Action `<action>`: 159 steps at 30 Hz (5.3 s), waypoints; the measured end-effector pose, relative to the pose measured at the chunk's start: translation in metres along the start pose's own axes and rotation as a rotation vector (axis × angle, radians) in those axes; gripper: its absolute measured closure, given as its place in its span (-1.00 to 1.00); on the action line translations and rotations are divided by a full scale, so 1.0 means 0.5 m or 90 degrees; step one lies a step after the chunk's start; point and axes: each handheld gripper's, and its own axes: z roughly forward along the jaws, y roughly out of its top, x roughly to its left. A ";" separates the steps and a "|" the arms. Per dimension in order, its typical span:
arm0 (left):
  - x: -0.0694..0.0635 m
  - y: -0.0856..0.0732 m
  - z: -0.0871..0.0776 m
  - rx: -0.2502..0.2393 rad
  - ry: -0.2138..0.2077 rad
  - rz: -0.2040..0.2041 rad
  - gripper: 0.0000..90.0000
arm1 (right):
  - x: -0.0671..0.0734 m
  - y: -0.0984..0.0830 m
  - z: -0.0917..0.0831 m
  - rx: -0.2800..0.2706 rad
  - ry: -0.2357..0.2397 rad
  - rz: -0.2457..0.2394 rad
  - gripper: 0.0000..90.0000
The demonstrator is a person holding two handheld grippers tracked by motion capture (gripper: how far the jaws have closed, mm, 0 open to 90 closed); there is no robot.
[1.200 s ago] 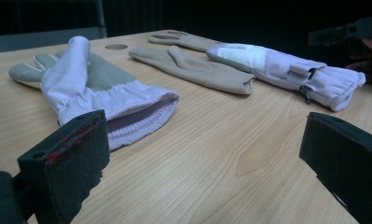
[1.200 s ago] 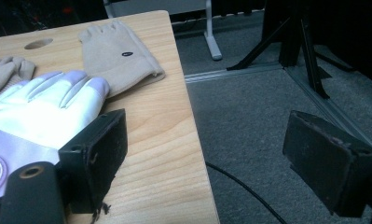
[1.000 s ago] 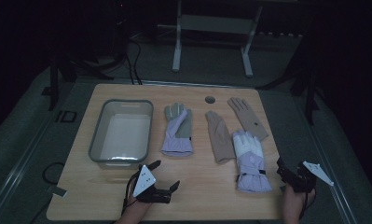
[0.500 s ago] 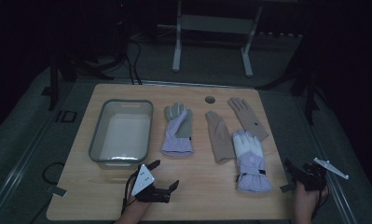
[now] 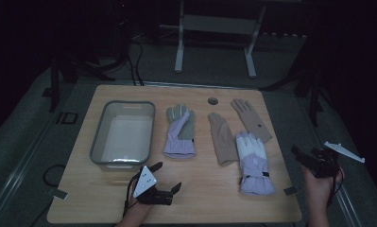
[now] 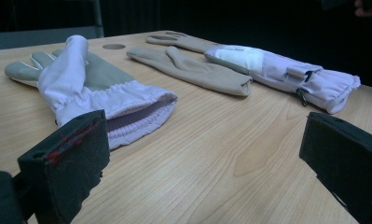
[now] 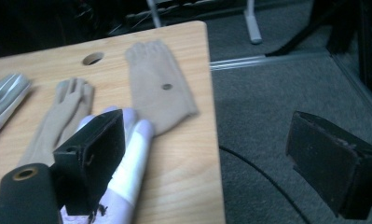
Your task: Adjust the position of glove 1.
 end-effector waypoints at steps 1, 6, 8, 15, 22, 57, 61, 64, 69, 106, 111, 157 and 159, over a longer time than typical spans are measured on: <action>0.000 0.000 0.000 0.000 0.000 0.001 -0.96 | 0.008 0.009 -0.001 -0.003 0.001 -0.007 -0.74; -0.001 0.000 0.000 -0.001 0.000 0.003 -0.96 | 0.046 0.054 -0.009 -0.006 0.039 -0.047 -0.74; 0.000 0.000 0.001 0.000 -0.001 0.001 -0.96 | 0.066 0.071 -0.014 -0.008 0.054 -0.069 -0.74; 0.000 0.000 0.001 -0.001 -0.003 0.000 -0.96 | 0.137 0.122 -0.019 -0.012 0.090 -0.129 -0.72; -0.001 0.000 0.001 -0.001 -0.005 0.001 -0.96 | 0.208 0.149 -0.001 -0.005 0.133 -0.178 -0.71; -0.002 0.000 0.000 -0.003 -0.013 0.005 -0.96 | 0.540 0.138 0.205 0.102 0.288 -0.309 -0.67; -0.002 0.000 0.000 -0.002 -0.015 0.006 -0.96 | 0.570 0.121 0.238 0.123 0.290 -0.317 -0.67; -0.002 0.000 0.000 -0.003 -0.016 0.004 -0.96 | 0.589 0.112 0.260 0.139 0.290 -0.320 -0.67; -0.002 -0.001 -0.001 -0.006 -0.014 0.005 -0.96 | 0.614 0.094 0.298 0.170 0.282 -0.317 -0.68; 0.000 0.000 0.000 -0.001 -0.031 -0.002 -0.96 | 0.665 -0.050 0.472 0.293 0.228 -0.277 -0.31; 0.000 0.000 0.000 -0.001 -0.032 -0.002 -0.96 | 0.668 -0.052 0.468 0.294 0.239 -0.275 0.15; -0.001 -0.002 -0.004 -0.011 -0.034 -0.004 -0.96 | 0.564 -0.099 0.272 0.265 0.224 -0.347 0.73; -0.001 -0.002 -0.004 -0.011 -0.035 -0.003 -0.96 | 0.559 -0.108 0.284 0.269 0.233 -0.343 0.69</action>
